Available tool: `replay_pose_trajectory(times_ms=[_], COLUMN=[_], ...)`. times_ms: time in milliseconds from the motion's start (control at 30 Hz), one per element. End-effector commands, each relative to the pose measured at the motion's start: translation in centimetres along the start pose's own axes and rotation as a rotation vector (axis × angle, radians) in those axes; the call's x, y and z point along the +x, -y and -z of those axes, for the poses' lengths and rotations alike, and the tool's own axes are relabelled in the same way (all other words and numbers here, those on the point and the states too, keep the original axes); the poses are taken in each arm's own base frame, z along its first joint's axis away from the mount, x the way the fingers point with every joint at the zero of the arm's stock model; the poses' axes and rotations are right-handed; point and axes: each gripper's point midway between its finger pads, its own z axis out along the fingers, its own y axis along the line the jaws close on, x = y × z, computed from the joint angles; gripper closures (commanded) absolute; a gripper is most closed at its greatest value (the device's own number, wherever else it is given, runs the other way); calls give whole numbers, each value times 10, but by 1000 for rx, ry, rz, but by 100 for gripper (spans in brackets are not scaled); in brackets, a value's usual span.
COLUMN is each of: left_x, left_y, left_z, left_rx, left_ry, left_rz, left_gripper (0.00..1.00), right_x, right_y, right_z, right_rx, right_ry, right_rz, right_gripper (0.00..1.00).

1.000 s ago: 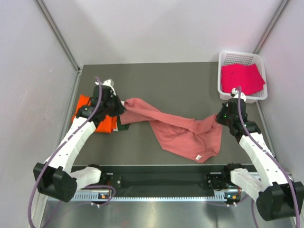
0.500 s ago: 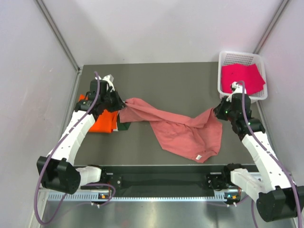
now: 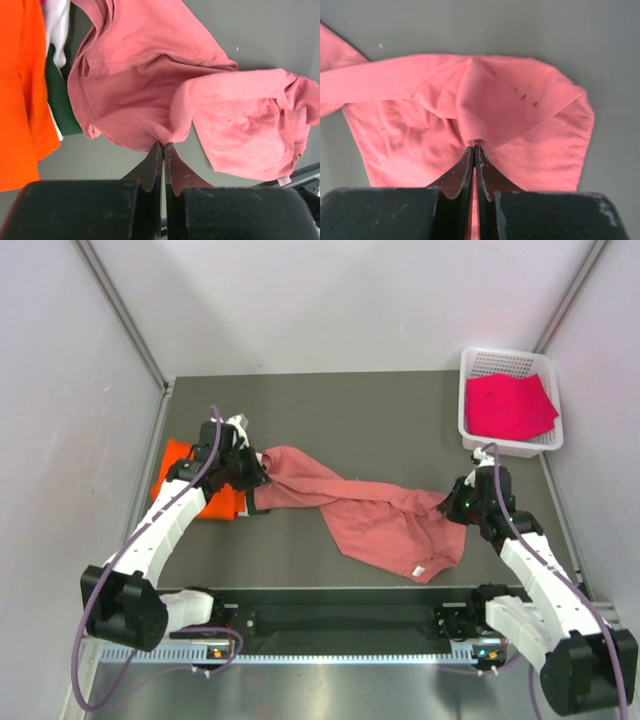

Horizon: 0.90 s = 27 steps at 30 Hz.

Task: Fold and stack the t-shirts
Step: Flatten the tshirt out

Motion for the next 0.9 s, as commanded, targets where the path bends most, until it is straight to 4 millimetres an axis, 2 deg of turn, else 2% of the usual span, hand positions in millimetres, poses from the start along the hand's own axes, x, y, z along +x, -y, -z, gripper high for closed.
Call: replay_pose_trajectory(times_ms=[0, 133, 167, 233, 267, 467, 600, 733, 833, 867], left_x=[-10, -13, -13, -13, -15, -27, -47, -56, -56, -56], left_y=[9, 9, 9, 11, 10, 8, 14, 17, 16, 16], left_z=[-1, -7, -10, -13, -18, -46, -60, -71, -77, -77], left_rx=[30, 17, 14, 14, 7, -14, -21, -15, -19, -22], left_ry=[43, 39, 35, 35, 36, 51, 72, 64, 52, 52], left_rz=[-29, -30, -29, -28, -26, 37, 50, 53, 48, 43], left_gripper=[100, 100, 100, 100, 100, 100, 100, 100, 100, 100], right_x=[-4, -16, -28, -33, -45, -67, -72, -70, -68, -65], right_y=[-9, -15, -20, -22, -24, -5, 4, 9, 11, 5], right_z=[-14, -28, -27, -36, -36, -55, -64, -76, -80, -79], right_rx=[-53, -61, -71, -60, -53, 76, 107, 104, 61, 13], right_ry=[13, 14, 33, 15, 34, 58, 72, 52, 42, 30], right_rz=[-35, -56, -56, -53, -51, -58, -66, -63, -64, -63], right_gripper=[100, 100, 100, 100, 100, 100, 92, 86, 73, 67])
